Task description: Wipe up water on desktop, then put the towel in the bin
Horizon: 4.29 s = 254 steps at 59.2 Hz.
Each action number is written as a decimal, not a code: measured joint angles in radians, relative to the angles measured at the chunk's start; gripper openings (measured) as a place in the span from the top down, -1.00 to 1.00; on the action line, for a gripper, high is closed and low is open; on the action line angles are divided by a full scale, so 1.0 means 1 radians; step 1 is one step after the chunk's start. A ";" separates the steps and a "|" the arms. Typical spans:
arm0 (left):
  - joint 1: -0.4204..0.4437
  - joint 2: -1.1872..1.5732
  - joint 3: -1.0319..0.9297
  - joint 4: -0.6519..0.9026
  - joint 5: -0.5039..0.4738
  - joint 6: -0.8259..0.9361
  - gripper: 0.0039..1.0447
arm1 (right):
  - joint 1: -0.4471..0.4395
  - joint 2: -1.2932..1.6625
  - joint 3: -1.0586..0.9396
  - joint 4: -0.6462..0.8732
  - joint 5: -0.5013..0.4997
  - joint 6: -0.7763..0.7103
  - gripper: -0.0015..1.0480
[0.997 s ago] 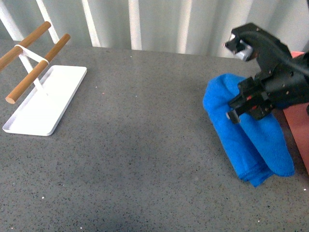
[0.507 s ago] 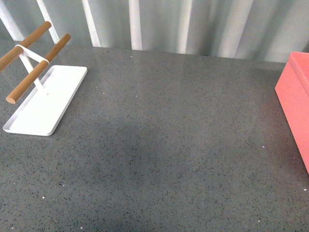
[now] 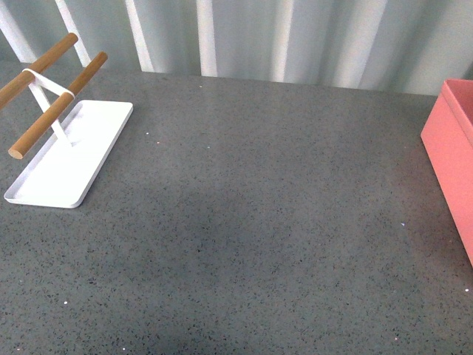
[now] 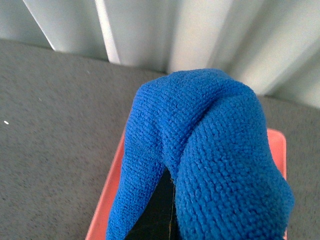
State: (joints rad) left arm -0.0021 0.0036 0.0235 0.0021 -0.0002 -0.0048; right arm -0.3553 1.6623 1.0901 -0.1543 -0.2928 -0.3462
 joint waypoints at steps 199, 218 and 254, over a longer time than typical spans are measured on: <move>0.000 0.000 0.000 -0.001 0.000 0.000 -0.88 | 0.354 -1.429 -1.067 0.392 0.289 0.335 0.93; 0.000 0.000 0.000 -0.001 0.000 0.000 -0.88 | 0.354 -1.619 -1.067 0.166 0.291 0.336 0.93; 0.000 -0.001 0.000 -0.002 0.000 0.000 -0.88 | 0.354 -1.658 -1.067 0.156 0.292 0.336 0.04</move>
State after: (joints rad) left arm -0.0021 0.0025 0.0235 0.0006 -0.0002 -0.0048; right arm -0.0017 0.0044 0.0235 0.0017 -0.0006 -0.0101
